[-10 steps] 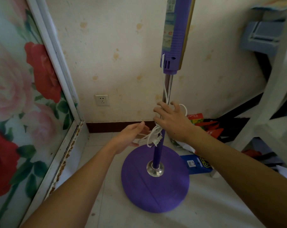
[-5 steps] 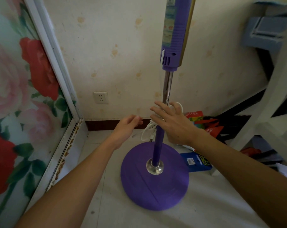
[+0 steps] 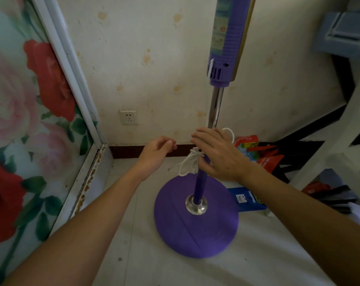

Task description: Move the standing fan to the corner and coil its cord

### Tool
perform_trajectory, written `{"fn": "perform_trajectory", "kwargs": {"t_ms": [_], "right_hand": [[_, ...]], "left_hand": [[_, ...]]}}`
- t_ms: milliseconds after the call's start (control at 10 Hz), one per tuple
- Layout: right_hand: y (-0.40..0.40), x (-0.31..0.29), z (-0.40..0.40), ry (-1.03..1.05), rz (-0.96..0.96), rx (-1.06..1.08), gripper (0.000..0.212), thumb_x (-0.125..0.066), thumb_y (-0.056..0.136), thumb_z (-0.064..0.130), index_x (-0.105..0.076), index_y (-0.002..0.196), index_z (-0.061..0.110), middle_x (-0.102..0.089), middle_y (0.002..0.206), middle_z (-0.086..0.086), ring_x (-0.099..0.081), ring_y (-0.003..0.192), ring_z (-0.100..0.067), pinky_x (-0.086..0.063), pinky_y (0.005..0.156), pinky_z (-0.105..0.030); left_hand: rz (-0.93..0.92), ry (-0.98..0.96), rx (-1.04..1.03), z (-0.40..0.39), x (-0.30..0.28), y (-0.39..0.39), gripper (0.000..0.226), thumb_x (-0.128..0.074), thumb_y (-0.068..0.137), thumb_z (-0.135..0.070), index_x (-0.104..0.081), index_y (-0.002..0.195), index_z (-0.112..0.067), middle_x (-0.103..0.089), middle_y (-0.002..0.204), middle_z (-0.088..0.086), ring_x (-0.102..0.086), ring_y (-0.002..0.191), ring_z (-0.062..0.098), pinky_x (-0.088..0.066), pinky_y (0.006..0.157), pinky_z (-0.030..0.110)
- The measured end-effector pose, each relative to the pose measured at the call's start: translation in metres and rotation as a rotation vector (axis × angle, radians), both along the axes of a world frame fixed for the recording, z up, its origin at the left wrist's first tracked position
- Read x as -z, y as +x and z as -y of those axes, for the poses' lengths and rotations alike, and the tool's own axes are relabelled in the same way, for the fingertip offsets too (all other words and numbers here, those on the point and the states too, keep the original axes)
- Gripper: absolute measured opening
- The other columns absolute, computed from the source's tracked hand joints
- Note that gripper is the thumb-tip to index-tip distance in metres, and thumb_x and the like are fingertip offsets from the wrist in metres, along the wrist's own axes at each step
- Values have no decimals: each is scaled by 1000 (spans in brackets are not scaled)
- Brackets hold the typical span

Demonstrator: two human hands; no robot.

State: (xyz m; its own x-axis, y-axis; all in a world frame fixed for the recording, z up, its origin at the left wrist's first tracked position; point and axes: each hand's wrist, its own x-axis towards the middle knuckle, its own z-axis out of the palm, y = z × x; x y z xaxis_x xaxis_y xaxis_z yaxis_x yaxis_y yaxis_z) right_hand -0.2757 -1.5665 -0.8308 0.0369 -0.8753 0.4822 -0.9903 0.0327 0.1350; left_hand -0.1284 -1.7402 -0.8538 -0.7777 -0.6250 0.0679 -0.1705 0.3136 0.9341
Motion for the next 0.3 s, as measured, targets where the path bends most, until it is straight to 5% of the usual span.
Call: {"fn": "perform_trajectory", "kwargs": {"t_ms": [300], "right_hand": [[27, -91, 8, 92, 289, 28, 44, -61, 81, -5, -58, 125, -9, -57, 126, -24, -52, 120, -37, -40, 109, -43]], "left_hand": [[135, -55, 48, 17, -117, 29, 26, -57, 99, -20, -61, 124, -14, -68, 122, 8, -62, 116, 20, -46, 104, 38]]}}
